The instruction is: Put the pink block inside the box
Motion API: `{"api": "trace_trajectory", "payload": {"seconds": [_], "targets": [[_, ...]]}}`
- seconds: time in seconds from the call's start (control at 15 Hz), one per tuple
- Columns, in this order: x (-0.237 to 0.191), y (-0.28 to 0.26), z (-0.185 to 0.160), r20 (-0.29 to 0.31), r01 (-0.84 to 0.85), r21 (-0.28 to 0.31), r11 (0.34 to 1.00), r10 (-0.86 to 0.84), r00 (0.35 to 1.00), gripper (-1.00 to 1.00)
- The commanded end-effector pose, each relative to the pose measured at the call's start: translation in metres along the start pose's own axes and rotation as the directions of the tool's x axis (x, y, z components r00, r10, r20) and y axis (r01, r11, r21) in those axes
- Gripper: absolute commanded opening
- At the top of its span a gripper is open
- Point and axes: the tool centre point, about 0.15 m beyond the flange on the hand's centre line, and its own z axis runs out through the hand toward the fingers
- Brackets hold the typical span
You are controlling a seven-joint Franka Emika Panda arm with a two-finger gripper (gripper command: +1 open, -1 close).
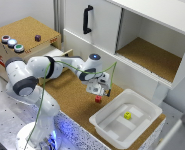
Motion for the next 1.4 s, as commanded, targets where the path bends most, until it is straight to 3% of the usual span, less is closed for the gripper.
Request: {"api": "trace_trajectory", "payload": {"seconds": [0.0,0.27,0.33,1.33], "targets": [[0.015,0.007,0.04,-0.019,0.027,0.051,0.998,-0.026,0.999,1.0],[0.025,-0.004,0.046,-0.018,0.011,0.082,0.997,-0.01,1.0,1.0],[0.026,-0.006,0.045,-0.024,0.015,0.1,0.995,-0.013,1.0,-1.0],[0.02,0.01,0.023,-0.019,-0.07,0.061,0.996,0.072,0.997,-1.0]]}}
